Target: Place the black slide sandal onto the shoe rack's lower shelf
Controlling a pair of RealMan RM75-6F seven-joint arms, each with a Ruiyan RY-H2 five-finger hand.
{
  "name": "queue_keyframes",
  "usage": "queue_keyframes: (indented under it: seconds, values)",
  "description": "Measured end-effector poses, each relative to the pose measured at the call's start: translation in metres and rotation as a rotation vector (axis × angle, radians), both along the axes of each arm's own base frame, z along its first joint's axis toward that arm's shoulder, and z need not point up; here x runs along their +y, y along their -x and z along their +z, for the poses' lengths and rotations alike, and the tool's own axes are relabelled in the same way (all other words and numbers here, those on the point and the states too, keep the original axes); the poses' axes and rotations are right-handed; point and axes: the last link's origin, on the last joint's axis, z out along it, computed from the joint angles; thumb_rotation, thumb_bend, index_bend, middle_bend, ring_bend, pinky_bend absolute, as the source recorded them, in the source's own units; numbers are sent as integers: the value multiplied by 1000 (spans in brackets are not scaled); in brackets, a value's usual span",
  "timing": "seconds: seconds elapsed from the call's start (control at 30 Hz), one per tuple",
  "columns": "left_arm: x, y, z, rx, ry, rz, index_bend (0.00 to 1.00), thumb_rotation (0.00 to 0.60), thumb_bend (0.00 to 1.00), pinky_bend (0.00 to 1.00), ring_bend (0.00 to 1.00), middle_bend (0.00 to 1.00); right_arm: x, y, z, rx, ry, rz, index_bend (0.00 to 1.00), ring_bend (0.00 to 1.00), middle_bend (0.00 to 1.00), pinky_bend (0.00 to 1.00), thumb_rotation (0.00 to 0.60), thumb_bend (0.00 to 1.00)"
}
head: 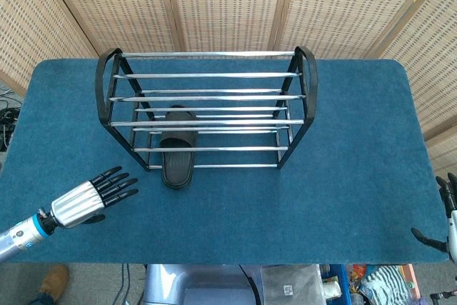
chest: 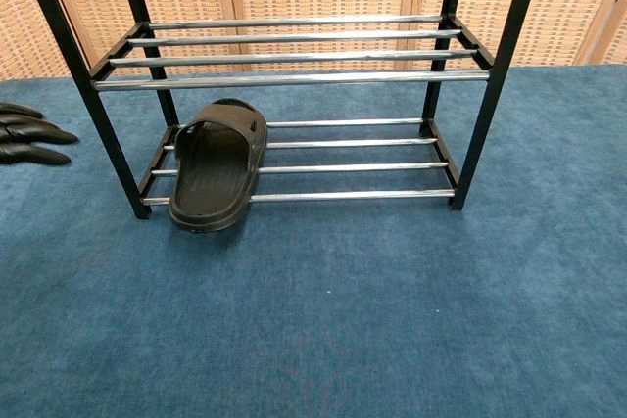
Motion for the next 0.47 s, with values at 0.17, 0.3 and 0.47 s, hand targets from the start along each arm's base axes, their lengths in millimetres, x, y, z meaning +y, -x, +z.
queue_keyframes:
  seconds: [0.17,0.3,0.47]
  values:
    - [-19,3,22,-33,-134,341,0,600,66,0,0,0,3,-2,0,-3,-9,18,0,0,0,0,600,0]
    - [-25,14,43,-40,-345,591,0,600,66,0,0,0,4,-4,-1,-3,-18,29,0,0,0,0,600,0]
    - [-30,11,58,-99,-560,718,0,600,67,0,0,0,5,-5,-2,-4,-23,37,0,0,0,0,600,0]
